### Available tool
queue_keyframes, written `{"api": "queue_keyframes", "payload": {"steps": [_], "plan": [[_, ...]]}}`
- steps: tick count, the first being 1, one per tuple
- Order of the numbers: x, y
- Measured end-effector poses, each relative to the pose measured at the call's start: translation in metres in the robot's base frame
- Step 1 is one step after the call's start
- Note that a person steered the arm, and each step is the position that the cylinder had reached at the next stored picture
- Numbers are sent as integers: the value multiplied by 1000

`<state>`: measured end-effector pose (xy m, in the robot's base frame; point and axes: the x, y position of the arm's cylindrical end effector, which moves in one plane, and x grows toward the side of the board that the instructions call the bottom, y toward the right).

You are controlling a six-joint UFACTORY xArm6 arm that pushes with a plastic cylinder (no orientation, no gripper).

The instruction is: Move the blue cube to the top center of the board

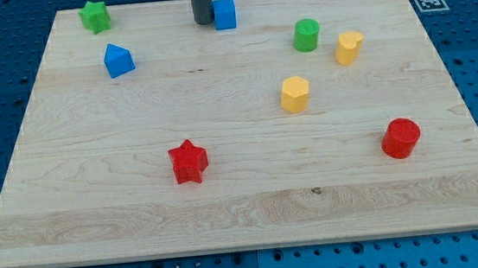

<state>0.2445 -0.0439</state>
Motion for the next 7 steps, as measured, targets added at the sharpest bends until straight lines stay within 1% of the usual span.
{"api": "queue_keyframes", "payload": {"steps": [2,3,4,5,7], "plan": [[40,-5],[5,20],[-3,20],[13,11],[15,10]]}}
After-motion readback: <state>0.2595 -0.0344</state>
